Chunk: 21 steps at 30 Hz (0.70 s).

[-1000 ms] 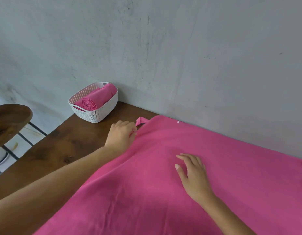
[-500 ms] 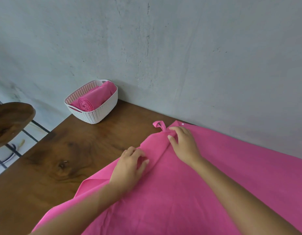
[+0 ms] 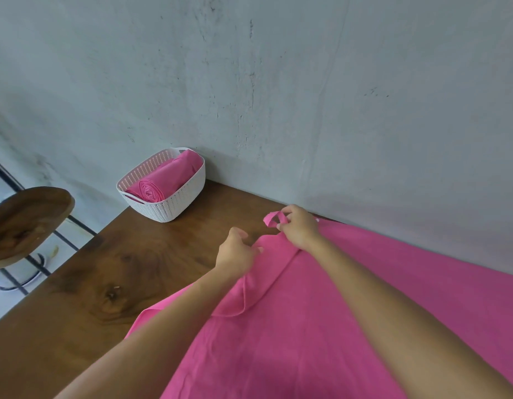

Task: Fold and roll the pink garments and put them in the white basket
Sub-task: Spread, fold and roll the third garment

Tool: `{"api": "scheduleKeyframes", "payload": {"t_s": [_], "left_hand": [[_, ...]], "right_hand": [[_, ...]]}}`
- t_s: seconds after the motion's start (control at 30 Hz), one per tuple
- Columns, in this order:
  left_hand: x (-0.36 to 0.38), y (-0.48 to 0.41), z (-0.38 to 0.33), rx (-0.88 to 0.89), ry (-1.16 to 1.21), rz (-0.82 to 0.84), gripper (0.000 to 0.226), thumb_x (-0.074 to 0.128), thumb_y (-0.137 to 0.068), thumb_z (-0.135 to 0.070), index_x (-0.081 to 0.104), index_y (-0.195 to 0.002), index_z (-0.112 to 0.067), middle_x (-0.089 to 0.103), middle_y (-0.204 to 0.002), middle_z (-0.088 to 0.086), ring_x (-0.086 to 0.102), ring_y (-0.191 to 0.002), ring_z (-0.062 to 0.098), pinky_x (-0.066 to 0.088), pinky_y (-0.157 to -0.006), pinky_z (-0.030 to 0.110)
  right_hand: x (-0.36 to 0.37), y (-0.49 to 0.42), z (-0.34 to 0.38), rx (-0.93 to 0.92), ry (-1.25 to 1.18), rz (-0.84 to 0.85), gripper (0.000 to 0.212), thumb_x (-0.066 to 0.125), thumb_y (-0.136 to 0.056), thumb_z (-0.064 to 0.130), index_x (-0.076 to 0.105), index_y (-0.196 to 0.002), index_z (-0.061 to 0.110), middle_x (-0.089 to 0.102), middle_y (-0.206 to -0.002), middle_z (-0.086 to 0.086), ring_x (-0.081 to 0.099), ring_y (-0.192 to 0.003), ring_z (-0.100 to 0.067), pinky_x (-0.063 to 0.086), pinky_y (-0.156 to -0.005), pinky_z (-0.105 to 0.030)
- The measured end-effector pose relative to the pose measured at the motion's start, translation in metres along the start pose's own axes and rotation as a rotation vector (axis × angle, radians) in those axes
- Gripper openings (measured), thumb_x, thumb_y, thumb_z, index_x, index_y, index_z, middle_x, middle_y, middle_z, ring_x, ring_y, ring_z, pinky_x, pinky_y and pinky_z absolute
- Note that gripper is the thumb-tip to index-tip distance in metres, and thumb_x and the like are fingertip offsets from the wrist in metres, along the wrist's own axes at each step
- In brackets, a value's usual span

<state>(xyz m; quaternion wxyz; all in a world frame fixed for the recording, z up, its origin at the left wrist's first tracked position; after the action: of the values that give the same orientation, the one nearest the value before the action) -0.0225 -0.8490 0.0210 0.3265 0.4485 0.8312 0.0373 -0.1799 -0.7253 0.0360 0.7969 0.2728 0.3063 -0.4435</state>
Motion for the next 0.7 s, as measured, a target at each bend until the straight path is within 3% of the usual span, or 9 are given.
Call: {"api": "scheduleKeyframes", "payload": {"t_s": [0.13,0.3,0.4,0.53,0.7], "left_hand": [[-0.009,-0.004,-0.008,0.071,-0.034,-0.025,0.032,0.076,-0.088,-0.015,0.063,-0.117,-0.016,0.061,-0.089,-0.011,0.065,-0.097,0.018,0.053,-0.089,0.031],[-0.041,-0.013,-0.029,0.206,-0.049,-0.078,0.010,0.063,-0.093,-0.007,0.072,-0.095,-0.005,0.064,-0.082,-0.001,0.059,-0.079,0.018,0.051,-0.074,0.031],[-0.057,-0.025,-0.045,0.305,-0.096,-0.066,0.009,0.061,-0.096,-0.011,0.069,-0.096,-0.007,0.064,-0.088,0.001,0.057,-0.080,0.017,0.046,-0.068,0.028],[-0.076,-0.050,-0.063,0.419,-0.106,-0.052,0.009,0.066,-0.092,-0.013,0.064,-0.092,-0.005,0.058,-0.085,0.002,0.052,-0.079,0.019,0.039,-0.062,0.030],[-0.093,-0.084,-0.078,0.484,-0.134,-0.073,0.008,0.064,-0.093,-0.015,0.057,-0.090,-0.011,0.056,-0.080,-0.002,0.054,-0.079,0.022,0.038,-0.067,0.030]], "right_hand": [[-0.033,0.017,0.011,-0.046,-0.078,-0.141,0.012,0.066,-0.087,0.012,0.065,-0.099,0.013,0.068,-0.091,0.008,0.064,-0.085,-0.016,0.045,-0.067,-0.031],[-0.067,0.041,0.037,-0.073,-0.159,-0.240,0.011,0.065,-0.094,0.024,0.066,-0.099,0.014,0.065,-0.090,0.008,0.059,-0.084,-0.012,0.035,-0.067,-0.022],[-0.074,0.053,0.046,-0.061,-0.133,-0.294,0.017,0.067,-0.093,0.025,0.057,-0.080,0.019,0.057,-0.076,0.011,0.052,-0.069,-0.008,0.034,-0.056,-0.019],[-0.066,0.063,0.055,-0.036,-0.116,-0.325,0.007,0.067,-0.090,0.021,0.062,-0.089,0.017,0.060,-0.079,0.011,0.057,-0.077,-0.014,0.036,-0.058,-0.019],[-0.039,0.068,0.074,-0.078,-0.109,-0.307,0.009,0.072,-0.088,0.016,0.065,-0.093,0.020,0.067,-0.098,0.008,0.060,-0.088,-0.010,0.044,-0.078,-0.024]]}}
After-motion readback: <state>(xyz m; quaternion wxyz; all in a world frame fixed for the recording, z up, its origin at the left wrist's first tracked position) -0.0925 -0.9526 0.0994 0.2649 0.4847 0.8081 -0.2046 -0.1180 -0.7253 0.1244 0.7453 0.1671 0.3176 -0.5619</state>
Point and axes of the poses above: each hand's wrist, its own y-axis away from the middle knuckle, its own x-axis out of the palm, z = x × y, the point moved 8 cm from there along -y, towards the middle knuckle
